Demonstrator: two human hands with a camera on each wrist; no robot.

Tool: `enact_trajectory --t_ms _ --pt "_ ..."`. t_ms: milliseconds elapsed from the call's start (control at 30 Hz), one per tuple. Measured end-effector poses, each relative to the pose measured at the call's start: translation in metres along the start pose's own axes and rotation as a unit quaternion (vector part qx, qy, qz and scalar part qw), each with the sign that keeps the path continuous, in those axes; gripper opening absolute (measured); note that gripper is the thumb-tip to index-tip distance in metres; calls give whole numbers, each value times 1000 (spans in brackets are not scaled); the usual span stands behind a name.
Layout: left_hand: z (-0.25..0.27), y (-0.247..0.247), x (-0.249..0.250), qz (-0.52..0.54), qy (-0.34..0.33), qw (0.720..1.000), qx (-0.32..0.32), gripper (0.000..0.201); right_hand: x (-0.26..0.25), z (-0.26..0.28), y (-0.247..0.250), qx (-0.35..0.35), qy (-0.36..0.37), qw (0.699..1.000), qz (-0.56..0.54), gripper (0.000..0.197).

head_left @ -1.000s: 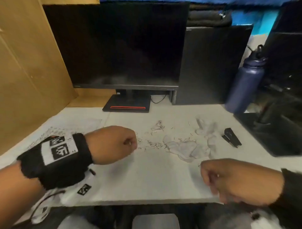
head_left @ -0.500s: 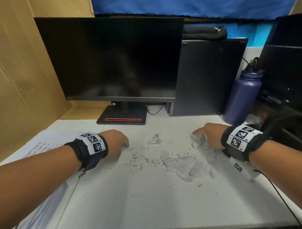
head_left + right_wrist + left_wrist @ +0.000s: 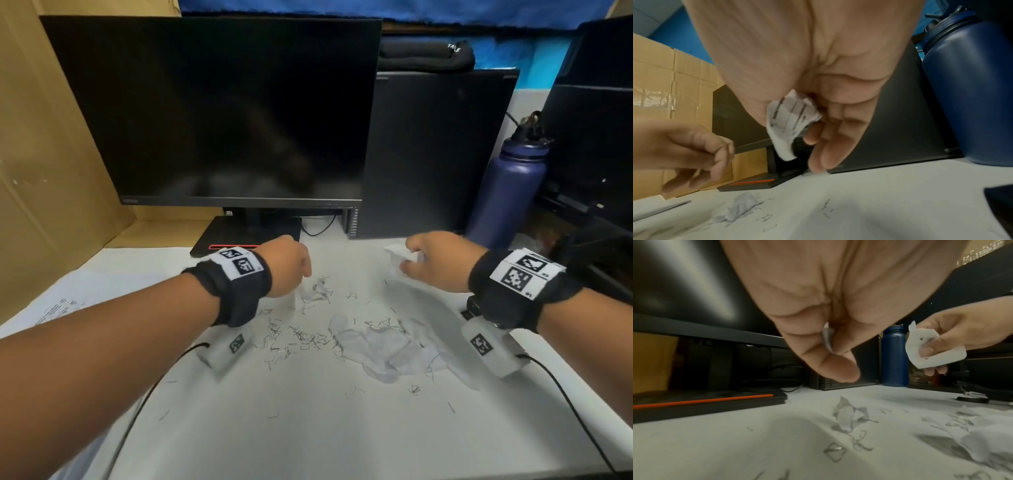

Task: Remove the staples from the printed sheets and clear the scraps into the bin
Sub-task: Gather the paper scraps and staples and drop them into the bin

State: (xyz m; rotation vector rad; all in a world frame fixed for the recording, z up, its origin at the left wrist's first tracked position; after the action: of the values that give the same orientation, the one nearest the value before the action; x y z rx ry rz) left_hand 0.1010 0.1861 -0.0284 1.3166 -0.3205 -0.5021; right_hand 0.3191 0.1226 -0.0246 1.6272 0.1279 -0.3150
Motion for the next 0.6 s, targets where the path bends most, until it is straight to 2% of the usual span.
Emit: enact_trajectory --t_ms 67,167,233,267,333,433,500,600 --pt "-8 -2 15 -13 4 1000 -19 34 -1 7 3 -7 17 999 -38 14" --pt "-18 -7 28 -33 -18 999 -10 41 1 19 3 -32 46 997 -53 31" --pt "-22 -15 31 -20 -33 999 -5 45 3 34 3 -44 25 998 -37 19" --pt "-22 -21 33 -31 -40 999 -16 50 4 43 0 -66 15 997 -20 12" --pt "-27 -38 32 -71 -52 995 -50 57 3 65 -14 -142 6 989 30 18" --pt "-31 -46 29 -95 -59 992 -62 45 8 92 -41 -234 -6 970 70 33" --pt "-28 -41 27 -83 -61 994 -40 34 13 102 -54 -246 -16 965 90 35" --pt "-19 -36 22 -81 -62 995 -24 19 15 104 -63 -233 -7 968 92 26"
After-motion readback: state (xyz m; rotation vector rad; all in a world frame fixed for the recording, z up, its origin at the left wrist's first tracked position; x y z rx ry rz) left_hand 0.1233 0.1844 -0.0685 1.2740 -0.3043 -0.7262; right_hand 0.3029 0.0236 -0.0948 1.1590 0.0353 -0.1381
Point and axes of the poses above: each hand's wrist, its own z-axis away from the middle knuckle, its own y-axis out of the back of the hand, x = y × z, the point moved 8 cm from there along -z, towards the middle knuckle, and after that the axes turned 5 degrees about -z, right-handed, at the moved point
